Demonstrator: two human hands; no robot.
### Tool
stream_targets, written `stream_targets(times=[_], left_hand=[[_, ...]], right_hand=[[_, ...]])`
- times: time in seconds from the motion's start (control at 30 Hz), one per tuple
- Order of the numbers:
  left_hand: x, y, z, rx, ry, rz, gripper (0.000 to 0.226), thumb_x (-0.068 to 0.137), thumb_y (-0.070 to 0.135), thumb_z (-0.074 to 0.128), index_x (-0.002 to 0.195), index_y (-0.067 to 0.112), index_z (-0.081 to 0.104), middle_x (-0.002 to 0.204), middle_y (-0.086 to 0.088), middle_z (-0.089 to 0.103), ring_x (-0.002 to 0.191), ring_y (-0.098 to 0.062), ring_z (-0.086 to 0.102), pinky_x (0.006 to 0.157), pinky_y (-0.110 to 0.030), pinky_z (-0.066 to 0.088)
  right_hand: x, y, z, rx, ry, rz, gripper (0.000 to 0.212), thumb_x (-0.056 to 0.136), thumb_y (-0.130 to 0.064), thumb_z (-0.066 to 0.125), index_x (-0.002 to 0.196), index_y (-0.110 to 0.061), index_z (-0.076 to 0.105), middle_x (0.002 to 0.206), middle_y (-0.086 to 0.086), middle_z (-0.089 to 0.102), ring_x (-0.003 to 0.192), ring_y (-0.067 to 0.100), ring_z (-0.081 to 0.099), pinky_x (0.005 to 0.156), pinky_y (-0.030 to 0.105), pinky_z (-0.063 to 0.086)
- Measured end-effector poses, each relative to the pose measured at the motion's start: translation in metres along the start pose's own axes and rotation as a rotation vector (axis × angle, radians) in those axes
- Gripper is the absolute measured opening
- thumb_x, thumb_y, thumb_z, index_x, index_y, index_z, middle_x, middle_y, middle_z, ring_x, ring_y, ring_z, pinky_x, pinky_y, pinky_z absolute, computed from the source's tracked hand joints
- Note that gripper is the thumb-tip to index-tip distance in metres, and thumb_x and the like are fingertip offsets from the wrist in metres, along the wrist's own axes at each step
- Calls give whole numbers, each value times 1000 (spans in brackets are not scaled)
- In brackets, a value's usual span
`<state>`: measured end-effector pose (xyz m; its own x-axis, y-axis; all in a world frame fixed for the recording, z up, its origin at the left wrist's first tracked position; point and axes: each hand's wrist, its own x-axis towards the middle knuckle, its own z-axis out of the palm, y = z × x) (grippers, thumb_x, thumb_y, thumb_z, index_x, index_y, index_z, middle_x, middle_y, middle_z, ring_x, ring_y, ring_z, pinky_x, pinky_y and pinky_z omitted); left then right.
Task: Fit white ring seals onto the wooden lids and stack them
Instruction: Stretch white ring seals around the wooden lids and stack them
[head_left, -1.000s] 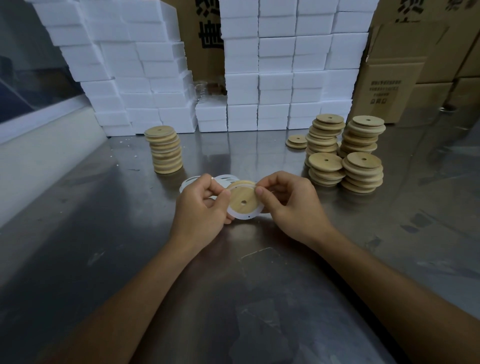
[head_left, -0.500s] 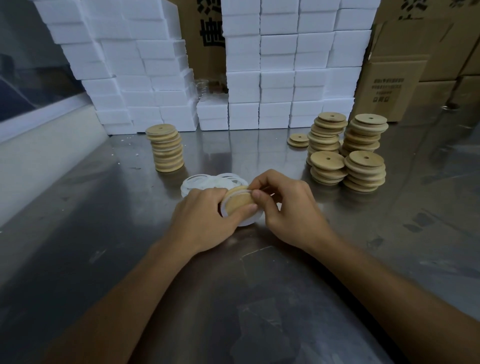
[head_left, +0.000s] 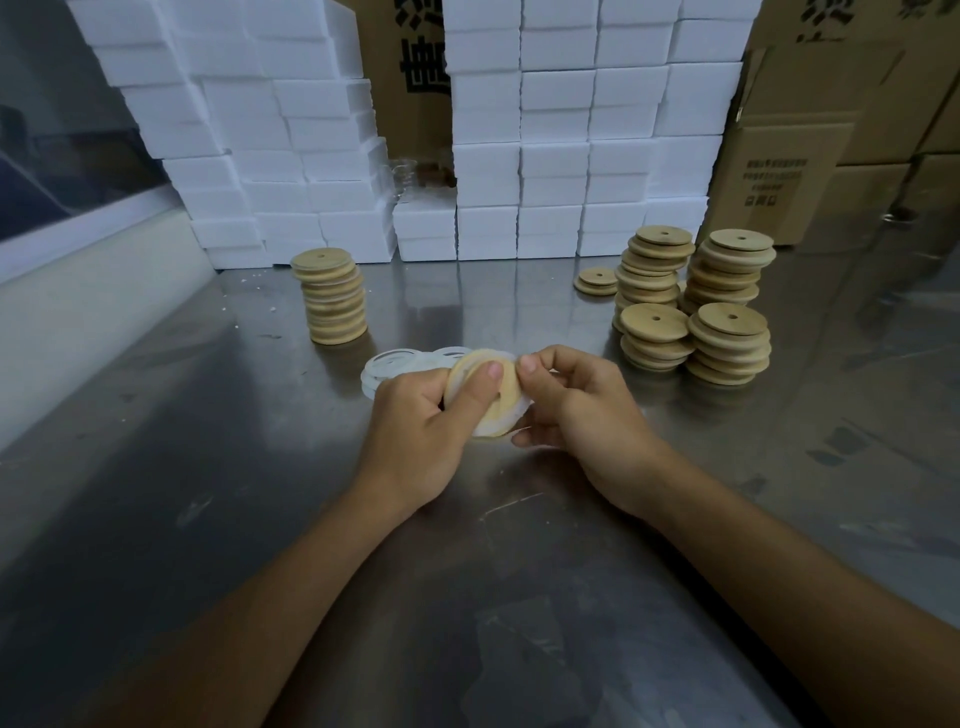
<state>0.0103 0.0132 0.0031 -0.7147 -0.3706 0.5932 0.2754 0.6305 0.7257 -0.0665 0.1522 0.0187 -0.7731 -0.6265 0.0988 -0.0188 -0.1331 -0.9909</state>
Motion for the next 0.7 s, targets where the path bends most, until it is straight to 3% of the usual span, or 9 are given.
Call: stream_targets(times=[0.13,0.27,0.4,0.53,0.6,0.67,0.7], left_hand=[[1,1,4,-85,38,-87,46,88,40,57,61,2,66,53,4,58,57,-6,52,57,-24,45],[1,-2,5,-141,49,-171,39,85,44,58,67,13,73,58,13,65,61,2,57,62,-16,46],[1,-3,6,-131,59,-162,32,86,43,57,63,24,69,58,19,64,62,5,58,63,-10,43],[-1,-3,6,-67,15,-77,37,88,44,57,60,21,65,56,13,61,60,-3,57,61,-15,45],[-1,-5,5,-39,-7,-35,47,86,48,63,60,9,66,57,-1,63,58,-15,57,60,-29,49],[-3,-6,4,-28,-62,-36,53,80,54,64,67,3,69,63,-12,67,63,-25,62,63,-42,52],[-4,-5,3,-30,-105,-51,50,77,56,63,70,7,72,66,-9,69,63,-23,65,62,-42,53]], right_hand=[[1,-5,2,216,3,126,19,97,-15,57,82,-8,68,76,7,73,68,14,70,58,23,55],[1,-5,0,312,15,188,27,94,-9,60,69,-12,68,70,4,72,63,10,69,57,21,55],[1,-6,1,292,28,170,18,94,-9,60,79,-9,68,75,5,73,67,10,70,60,21,56],[-5,-1,7,250,68,165,14,99,-20,56,97,-8,64,85,6,74,72,16,72,61,27,56],[-8,2,12,194,113,144,14,101,-21,53,96,-11,60,88,8,72,71,16,71,60,27,55],[-10,3,13,30,153,10,12,101,-16,52,91,-11,57,83,7,69,67,12,67,57,25,54],[-10,3,13,-95,158,-107,12,100,-11,51,89,-11,56,79,5,67,65,10,63,56,25,53]])
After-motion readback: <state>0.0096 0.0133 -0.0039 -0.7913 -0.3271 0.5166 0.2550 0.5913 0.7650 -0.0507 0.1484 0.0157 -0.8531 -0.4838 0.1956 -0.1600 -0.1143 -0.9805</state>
